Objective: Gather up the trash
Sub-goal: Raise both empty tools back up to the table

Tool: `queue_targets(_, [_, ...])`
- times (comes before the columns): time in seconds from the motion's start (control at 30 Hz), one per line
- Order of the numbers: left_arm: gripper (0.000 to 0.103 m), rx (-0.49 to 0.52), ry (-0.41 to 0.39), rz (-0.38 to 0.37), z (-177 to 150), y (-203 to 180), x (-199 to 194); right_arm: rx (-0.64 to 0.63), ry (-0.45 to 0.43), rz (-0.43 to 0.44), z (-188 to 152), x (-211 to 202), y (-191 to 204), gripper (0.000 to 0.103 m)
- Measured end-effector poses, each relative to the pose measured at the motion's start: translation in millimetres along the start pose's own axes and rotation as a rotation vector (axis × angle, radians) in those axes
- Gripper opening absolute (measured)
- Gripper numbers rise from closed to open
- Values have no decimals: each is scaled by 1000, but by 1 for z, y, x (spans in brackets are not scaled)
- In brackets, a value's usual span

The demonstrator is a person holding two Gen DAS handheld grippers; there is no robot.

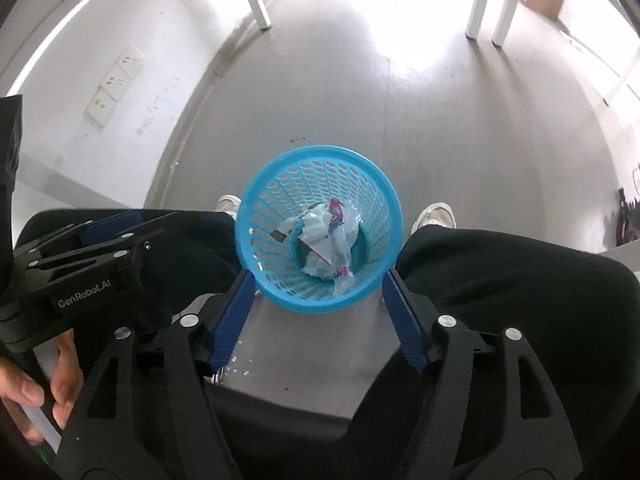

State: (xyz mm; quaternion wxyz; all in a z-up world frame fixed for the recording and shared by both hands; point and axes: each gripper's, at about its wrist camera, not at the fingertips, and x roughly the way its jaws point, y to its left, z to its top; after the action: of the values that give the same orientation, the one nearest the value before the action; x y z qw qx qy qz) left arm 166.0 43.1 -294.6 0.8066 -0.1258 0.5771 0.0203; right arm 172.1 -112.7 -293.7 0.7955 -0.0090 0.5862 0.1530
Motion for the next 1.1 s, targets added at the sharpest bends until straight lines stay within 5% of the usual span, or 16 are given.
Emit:
queue_targets(0.13, [75, 35, -50, -3, -20, -5, -28, -37, -46, 19, -17, -31, 3, 70])
queue_targets(0.57, [96, 103, -312, -54, -75, 4, -135, -109, -303, 93, -63, -147, 11, 89])
queue_targets(1.1, [97, 181, -596, -63, -82, 8, -257, -201, -553, 109, -69, -254, 36, 94])
